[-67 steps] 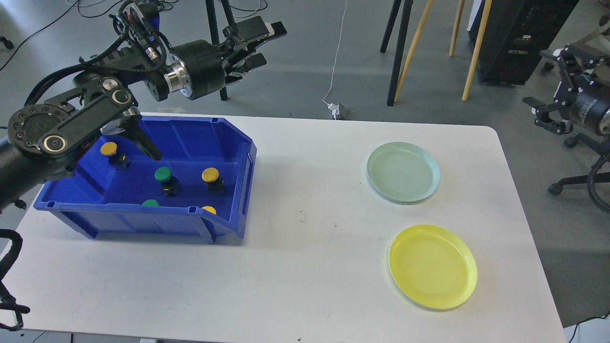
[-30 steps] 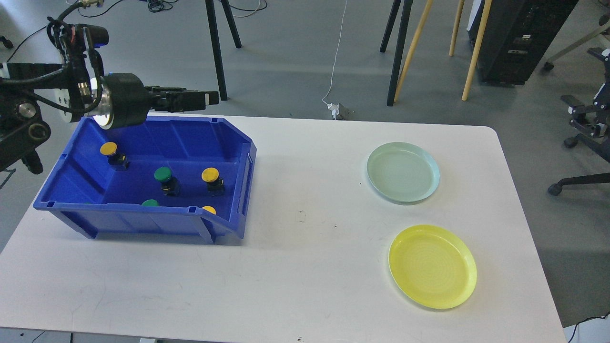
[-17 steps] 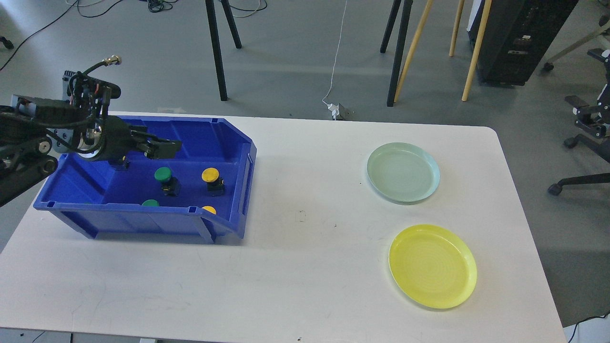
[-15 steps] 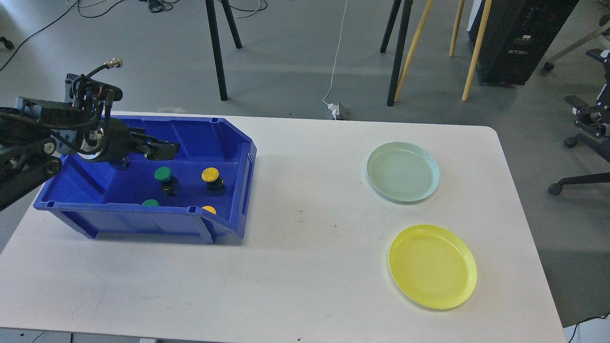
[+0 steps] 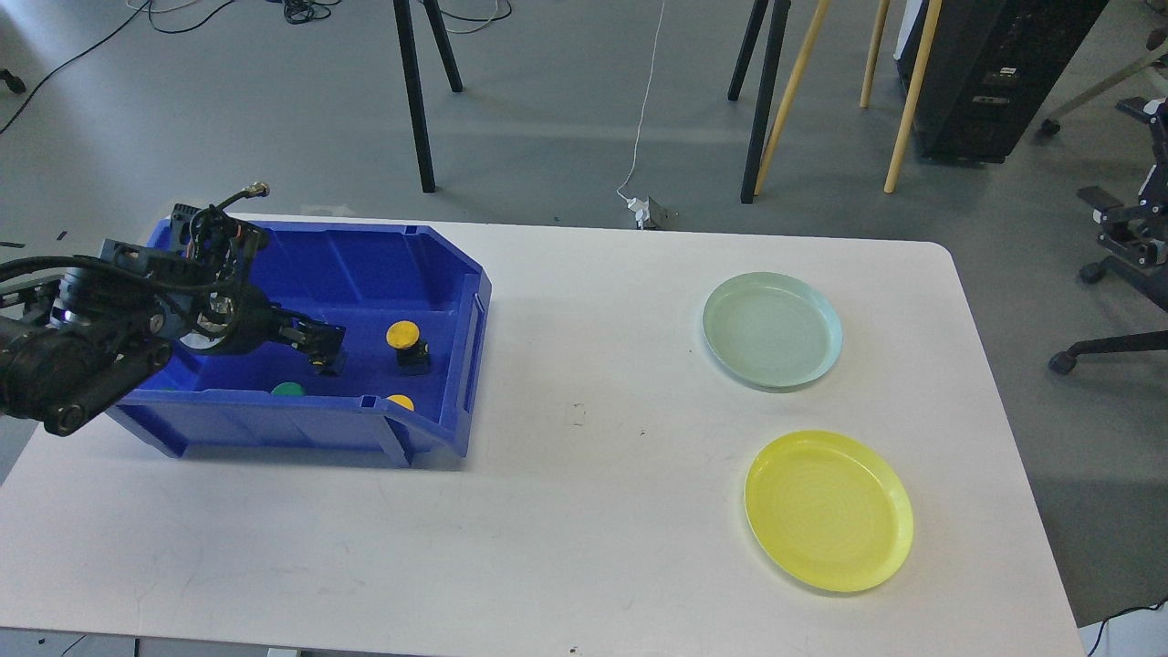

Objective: Pass button and place on color plate
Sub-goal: 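Close the left gripper on the green button in the bin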

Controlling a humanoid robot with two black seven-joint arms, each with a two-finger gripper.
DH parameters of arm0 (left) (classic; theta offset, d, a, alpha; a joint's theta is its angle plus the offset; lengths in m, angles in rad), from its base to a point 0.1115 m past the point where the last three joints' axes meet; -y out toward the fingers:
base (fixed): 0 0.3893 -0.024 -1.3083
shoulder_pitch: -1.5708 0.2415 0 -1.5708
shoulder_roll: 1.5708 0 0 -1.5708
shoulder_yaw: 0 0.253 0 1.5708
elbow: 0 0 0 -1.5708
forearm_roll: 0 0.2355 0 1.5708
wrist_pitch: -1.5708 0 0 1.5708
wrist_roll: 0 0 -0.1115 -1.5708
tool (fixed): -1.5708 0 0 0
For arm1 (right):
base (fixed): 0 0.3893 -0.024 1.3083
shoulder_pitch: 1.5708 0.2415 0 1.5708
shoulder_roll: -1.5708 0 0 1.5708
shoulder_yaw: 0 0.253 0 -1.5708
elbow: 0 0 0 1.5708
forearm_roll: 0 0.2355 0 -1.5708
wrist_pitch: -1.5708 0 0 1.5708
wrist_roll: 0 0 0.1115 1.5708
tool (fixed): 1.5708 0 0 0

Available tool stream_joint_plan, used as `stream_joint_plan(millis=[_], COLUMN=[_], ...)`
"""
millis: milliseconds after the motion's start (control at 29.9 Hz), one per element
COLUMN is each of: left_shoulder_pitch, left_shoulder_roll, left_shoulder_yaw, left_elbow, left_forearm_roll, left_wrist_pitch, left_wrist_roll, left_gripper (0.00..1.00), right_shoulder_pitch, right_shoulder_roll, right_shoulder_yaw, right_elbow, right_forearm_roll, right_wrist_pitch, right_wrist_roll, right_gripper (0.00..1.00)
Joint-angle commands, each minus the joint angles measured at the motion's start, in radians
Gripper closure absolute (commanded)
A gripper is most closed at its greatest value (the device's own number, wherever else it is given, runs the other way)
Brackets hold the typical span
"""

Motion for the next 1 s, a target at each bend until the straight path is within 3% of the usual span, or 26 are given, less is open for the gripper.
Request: stream_joint_plan(millis=[0, 234, 768, 868, 968], left_shoulder_pitch=[0.007, 0.009, 0.01, 0.015, 0.015], left_shoulder_roll=[-0.021, -0.093, -0.095, -0.092, -0.09], left_shoulder_yaw=[-0.001, -0.001, 0.002, 0.002, 0.002], left_elbow=[0.018, 0.147, 0.184, 0.185, 0.185], left_forearm_roll=[-0.005, -0.005, 0.001, 0.0, 0.001], left_wrist_pitch=[0.002, 0.037, 0.053, 0.053, 0.051], left_wrist_roll=[0.001, -0.024, -0.024, -0.03, -0.035], left_gripper=[0.06, 0.06, 0.1, 0.14, 0.27], right_shoulder_pitch=[-0.002, -0.007, -0.008, -0.007, -0.005], right_shoulder_roll=[0.002, 0.002, 0.002, 0.002, 0.003], right_shoulder_yaw=[-0.001, -0.001, -0.001, -0.001, -0.001], right_elbow=[0.0, 0.0, 0.0, -0.001, 0.0], right_forearm_roll=[-0.007, -0.007, -0.019, -0.022, -0.022], right_wrist_pitch=[0.0, 0.0, 0.0, 0.0, 0.0], right_wrist_roll=[0.0, 0.0, 0.001, 0.001, 0.001], right_gripper=[0.02, 0.02, 0.02, 0.02, 0.02])
